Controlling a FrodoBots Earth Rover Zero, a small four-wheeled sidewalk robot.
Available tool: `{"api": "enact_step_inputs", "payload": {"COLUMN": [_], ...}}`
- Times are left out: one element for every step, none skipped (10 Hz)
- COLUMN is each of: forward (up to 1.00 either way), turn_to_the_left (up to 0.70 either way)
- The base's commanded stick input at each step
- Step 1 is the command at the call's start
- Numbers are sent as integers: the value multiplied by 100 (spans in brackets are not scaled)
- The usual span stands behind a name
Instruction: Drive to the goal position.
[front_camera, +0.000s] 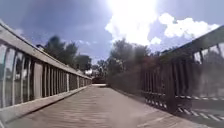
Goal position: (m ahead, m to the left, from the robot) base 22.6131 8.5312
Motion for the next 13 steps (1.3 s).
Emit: {"api": "enact_step_inputs", "payload": {"forward": [85,85,85,85,85,85,85,85,85,85,85,85,85], "turn_to_the_left": [0,0,0,0,0,0,0,0,0,0,15,34,34]}}
